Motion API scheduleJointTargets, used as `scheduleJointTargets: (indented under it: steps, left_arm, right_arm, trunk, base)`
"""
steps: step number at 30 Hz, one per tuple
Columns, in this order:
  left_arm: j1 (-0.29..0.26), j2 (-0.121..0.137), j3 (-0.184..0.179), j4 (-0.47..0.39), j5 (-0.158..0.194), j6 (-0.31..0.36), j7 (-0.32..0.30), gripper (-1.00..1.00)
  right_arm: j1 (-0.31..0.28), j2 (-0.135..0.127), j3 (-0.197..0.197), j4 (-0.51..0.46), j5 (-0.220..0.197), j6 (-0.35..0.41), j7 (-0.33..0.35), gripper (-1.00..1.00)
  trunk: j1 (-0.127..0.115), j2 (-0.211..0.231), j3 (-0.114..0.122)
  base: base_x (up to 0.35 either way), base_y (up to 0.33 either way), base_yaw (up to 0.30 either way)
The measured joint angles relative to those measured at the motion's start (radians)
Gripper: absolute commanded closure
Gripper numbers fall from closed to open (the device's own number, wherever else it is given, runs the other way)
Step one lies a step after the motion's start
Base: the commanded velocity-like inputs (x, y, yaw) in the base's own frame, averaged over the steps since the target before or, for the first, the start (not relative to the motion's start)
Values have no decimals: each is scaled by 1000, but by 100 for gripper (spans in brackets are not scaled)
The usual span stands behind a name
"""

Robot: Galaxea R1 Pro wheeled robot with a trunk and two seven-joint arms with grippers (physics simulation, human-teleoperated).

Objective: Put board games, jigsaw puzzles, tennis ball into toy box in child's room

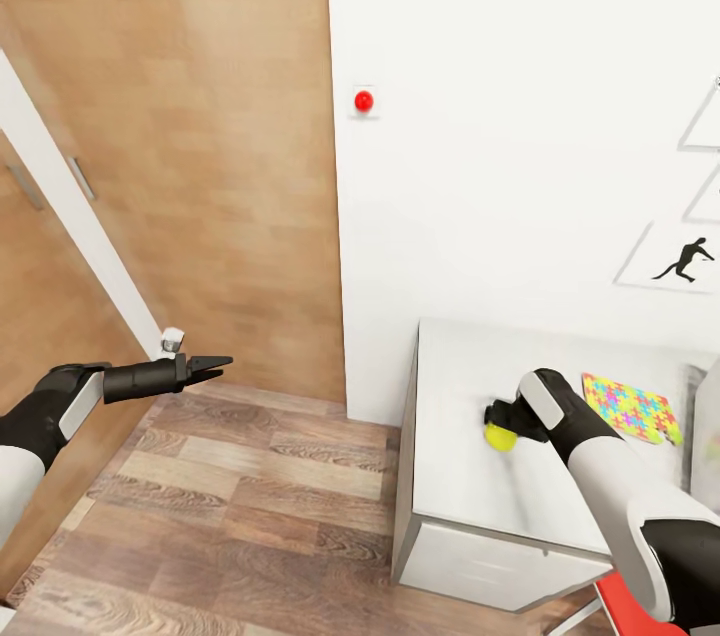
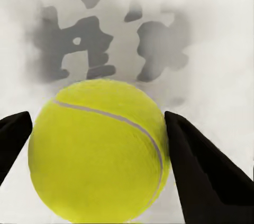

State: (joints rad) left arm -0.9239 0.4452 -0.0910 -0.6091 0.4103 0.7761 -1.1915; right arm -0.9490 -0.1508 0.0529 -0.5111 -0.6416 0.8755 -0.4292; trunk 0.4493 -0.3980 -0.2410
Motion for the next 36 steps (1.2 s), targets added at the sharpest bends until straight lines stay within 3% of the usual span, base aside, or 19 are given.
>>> scheduleJointTargets:
  steps: [11,15,22,25,29,32,36]
  left_arm:
    - [0,0,-1,0,0,0,0,-100]
    - [0,1,-3,0,0,0,-1,-100]
    - [0,2,-5,-31,2,0,-3,-100]
    - [0,2,-5,-35,2,0,-3,-100]
    - [0,2,-5,-37,2,0,-3,-100]
    - [0,2,-5,-37,2,0,-4,-100]
    - [0,2,-5,-38,2,0,-5,-100]
  right_arm:
    - [1,0,0,-37,2,2,-2,100]
    - [35,3,0,-183,0,24,-4,100]
    - [157,3,-16,-491,-12,148,-3,100]
    - [229,2,-46,-630,-17,168,-3,100]
    - [346,3,-115,-830,-21,169,-1,100]
    - [416,4,-140,-950,-26,169,1,100]
    - [487,4,-163,-1034,-106,169,4,100]
  trunk:
    - [0,0,18]
    - [0,0,24]
    - [0,0,36]
    - [0,0,41]
    - [0,0,47]
    - [0,0,52]
    - [0,0,59]
  base:
    - [-29,-25,0]
    - [-111,-93,0]
    - [-15,-13,0]
    - [-1,-1,0]
    - [0,0,0]
    - [0,0,0]
    - [0,-12,0]
